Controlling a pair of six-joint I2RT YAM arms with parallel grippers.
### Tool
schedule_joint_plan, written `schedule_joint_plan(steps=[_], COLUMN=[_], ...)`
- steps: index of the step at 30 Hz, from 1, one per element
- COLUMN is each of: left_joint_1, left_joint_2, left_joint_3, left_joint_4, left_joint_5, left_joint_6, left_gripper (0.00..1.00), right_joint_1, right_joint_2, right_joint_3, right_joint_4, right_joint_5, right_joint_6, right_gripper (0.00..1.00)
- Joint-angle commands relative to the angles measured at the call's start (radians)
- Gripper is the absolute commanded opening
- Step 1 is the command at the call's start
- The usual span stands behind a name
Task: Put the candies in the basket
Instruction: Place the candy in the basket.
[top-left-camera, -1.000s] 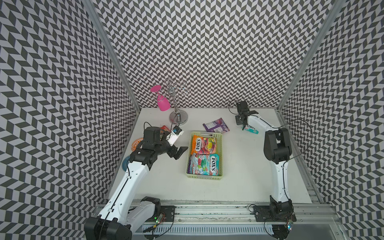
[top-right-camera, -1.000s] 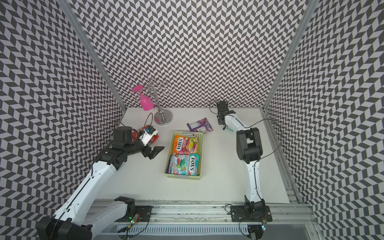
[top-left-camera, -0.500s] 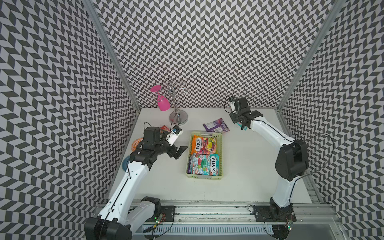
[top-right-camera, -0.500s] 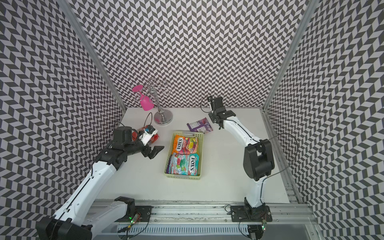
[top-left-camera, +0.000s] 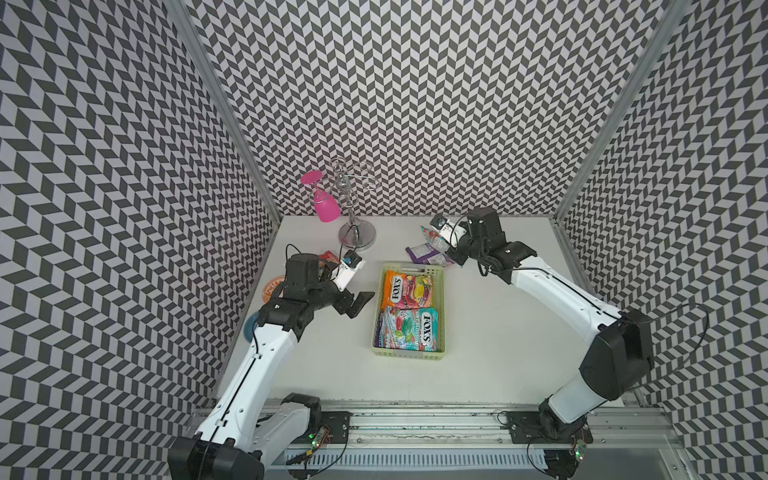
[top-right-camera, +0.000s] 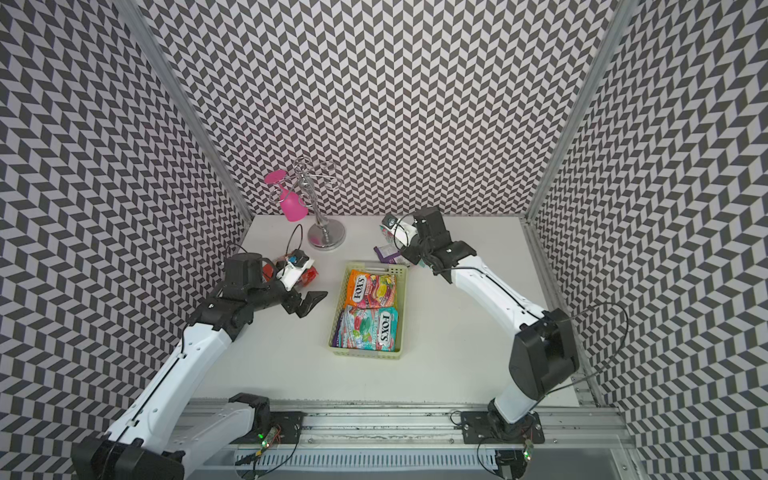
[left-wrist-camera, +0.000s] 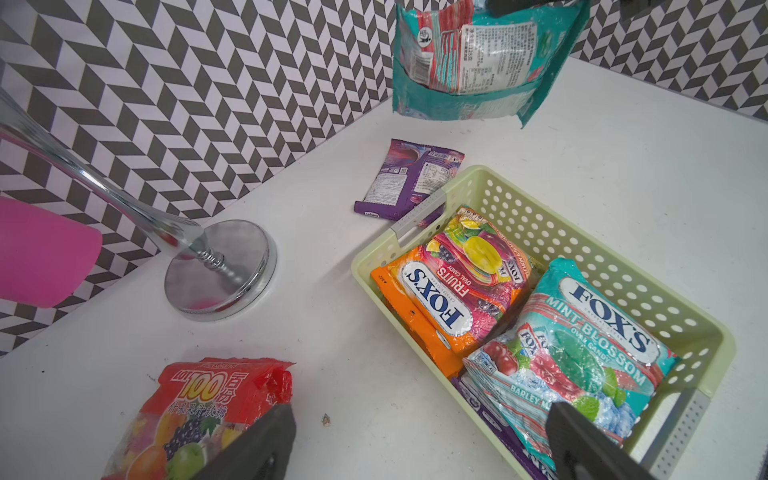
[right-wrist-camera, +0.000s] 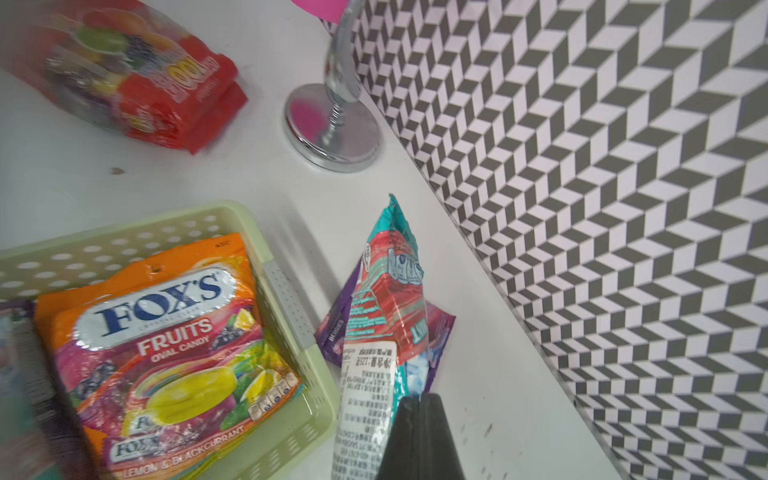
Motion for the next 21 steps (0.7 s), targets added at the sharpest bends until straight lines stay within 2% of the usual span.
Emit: schedule_joint_plan(steps=[1,6,11,18,21], left_joint_1=[0.007,0.008,0.002,0.000,0.002], left_joint_2=[-0.015,-0.014,-0.013,-0.007,-0.005], left_joint_3=[0.005,0.019,0.008,0.008,0.024], left_joint_4=[0.024,0.016,0.028,0.030,0.018], left_joint_5=[-0.002,-0.004,-0.002,-0.004,-0.004], left_joint_6=[-0.008,-0.010,-0.012,-0.013,-0.014], left_gripper=[0.99,0.99,0.99,0.98,0.99], right_joint_1=[0.033,0.079,0.096,0.105,0.106], right_joint_2=[0.007,0.055,0.100,0.132,0.114], right_joint_3=[0.025,0.043,0.091,0.102,0.068], right_joint_4=[0.096,0.117,0.116,0.067,0.063], right_joint_5=[-0.117,-0.144,-0.206,-0.270,-0.294], right_joint_6=[-0.077,-0.105,-0.062,-0.145,-0.220], right_gripper=[0.00,0.00,0.00,0.00,0.00])
